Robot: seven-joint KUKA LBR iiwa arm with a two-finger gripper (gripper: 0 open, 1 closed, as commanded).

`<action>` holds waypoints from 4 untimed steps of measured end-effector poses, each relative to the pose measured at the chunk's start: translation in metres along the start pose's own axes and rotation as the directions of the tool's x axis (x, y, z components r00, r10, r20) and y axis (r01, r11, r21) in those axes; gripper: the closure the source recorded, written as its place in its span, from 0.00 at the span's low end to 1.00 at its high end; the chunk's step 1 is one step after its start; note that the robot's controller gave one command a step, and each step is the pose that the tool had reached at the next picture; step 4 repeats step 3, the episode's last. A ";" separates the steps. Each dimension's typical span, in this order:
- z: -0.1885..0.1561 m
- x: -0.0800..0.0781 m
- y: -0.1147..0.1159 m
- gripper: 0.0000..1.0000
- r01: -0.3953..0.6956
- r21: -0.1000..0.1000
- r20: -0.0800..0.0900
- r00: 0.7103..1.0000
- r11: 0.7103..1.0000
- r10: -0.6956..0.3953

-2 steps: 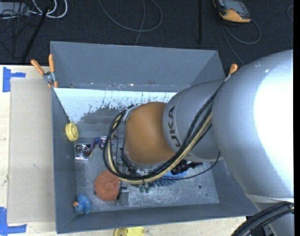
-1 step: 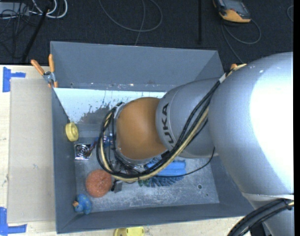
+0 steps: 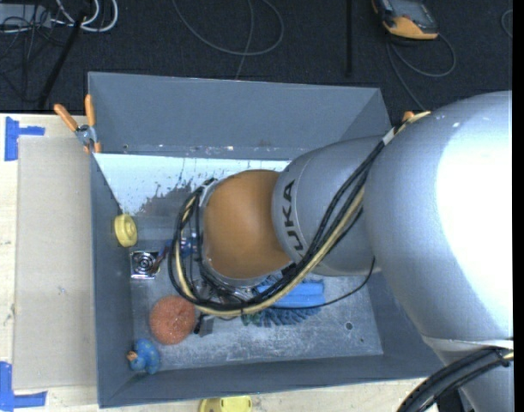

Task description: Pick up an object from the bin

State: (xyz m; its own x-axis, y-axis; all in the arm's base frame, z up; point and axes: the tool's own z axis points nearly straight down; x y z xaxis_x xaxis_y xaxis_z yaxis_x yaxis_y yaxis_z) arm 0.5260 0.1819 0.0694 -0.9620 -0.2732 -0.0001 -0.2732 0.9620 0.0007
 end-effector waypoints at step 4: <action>-0.206 -0.017 -0.015 1.00 -0.091 0.000 0.001 0.996 0.996 0.091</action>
Offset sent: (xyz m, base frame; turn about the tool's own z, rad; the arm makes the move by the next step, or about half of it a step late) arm 0.0000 0.0000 0.0000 0.0000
